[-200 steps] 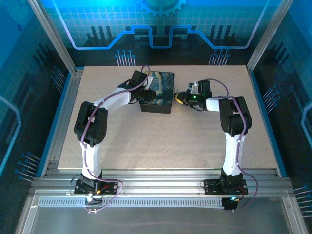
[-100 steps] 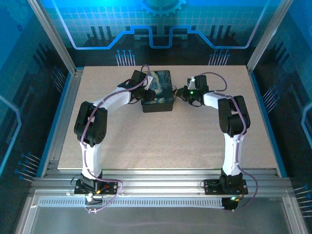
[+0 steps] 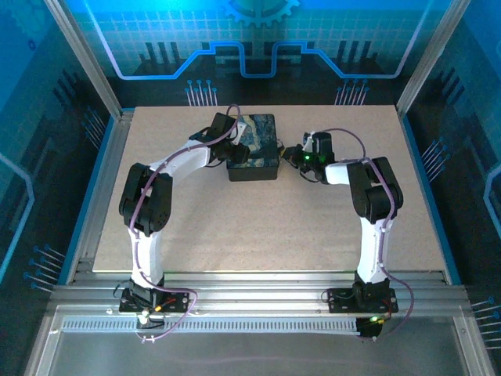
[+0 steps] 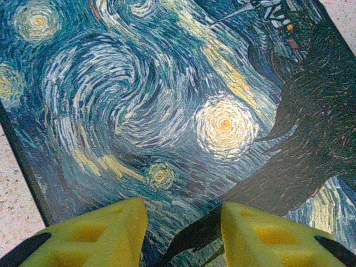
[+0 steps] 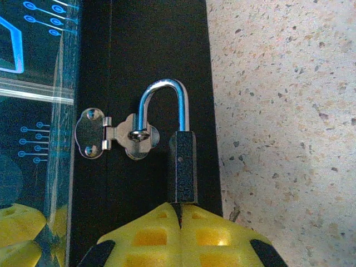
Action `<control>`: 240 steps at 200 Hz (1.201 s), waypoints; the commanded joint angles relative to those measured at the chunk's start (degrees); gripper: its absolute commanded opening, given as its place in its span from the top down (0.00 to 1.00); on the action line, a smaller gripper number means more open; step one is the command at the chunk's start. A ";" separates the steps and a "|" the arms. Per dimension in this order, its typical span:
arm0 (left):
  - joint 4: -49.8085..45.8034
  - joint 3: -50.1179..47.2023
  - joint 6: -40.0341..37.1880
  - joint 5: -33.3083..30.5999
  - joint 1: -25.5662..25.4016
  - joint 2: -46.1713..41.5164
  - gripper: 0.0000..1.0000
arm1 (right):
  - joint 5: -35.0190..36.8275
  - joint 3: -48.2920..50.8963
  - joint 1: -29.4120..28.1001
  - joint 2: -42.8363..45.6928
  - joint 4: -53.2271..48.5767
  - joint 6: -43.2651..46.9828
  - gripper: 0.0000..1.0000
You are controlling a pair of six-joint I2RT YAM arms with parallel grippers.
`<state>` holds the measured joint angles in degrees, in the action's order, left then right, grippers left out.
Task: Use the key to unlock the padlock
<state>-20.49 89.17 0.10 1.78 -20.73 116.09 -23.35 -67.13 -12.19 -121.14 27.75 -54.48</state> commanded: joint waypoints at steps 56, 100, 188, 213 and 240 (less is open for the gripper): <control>-15.00 -3.85 2.14 -3.80 3.91 1.14 0.57 | 18.78 15.27 -12.78 16.90 -3.17 -7.80 1.00; -14.38 -3.74 2.53 -3.55 4.65 -0.26 0.56 | 26.29 20.69 -17.80 23.05 -8.29 -6.85 1.00; -13.69 -4.50 2.91 -2.74 4.65 -0.78 0.56 | 8.53 14.91 -3.18 15.23 -3.60 6.22 1.00; -14.20 -4.01 2.22 -2.14 4.65 -0.78 0.56 | 0.00 8.60 -2.02 11.31 -8.73 14.87 0.91; -14.61 -3.43 1.48 -1.90 4.65 -1.44 0.56 | -3.80 2.59 -0.47 7.80 -17.66 20.10 0.85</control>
<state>-24.40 87.96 1.52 1.10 -17.19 113.80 -19.79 -59.64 -14.52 -110.69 18.22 -42.61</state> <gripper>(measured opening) 0.440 0.117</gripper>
